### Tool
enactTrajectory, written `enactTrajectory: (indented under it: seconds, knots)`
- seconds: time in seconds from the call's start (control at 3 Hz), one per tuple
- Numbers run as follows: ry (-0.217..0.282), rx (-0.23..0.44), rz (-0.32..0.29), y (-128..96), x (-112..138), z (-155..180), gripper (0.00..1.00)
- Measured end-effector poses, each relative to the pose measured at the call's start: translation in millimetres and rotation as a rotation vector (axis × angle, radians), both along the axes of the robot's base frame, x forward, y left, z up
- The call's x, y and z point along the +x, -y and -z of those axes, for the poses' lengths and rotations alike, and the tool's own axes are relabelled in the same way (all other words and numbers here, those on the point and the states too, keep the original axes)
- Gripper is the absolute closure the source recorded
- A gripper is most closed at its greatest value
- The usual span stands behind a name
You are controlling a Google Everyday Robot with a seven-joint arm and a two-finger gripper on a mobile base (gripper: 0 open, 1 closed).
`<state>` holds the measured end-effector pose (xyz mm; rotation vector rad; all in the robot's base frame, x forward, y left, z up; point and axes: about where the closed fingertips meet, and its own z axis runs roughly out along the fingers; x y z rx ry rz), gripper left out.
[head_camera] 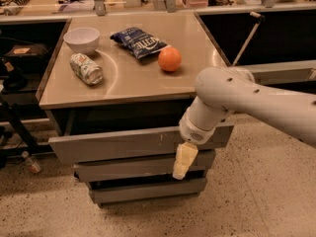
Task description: Open top drawer
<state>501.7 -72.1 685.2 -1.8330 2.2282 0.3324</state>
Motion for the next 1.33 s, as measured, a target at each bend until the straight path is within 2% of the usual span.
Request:
enactTrajectory:
  seconds: [0.33,0.67,1.33]
  knots:
    - [-0.020,-0.001,0.004,8,-35,-26,0.00]
    - [-0.017,-0.002,0.006,9,-37,-29,0.00]
    - [-0.018,0.008,-0.048,-19,9,6,0.00]
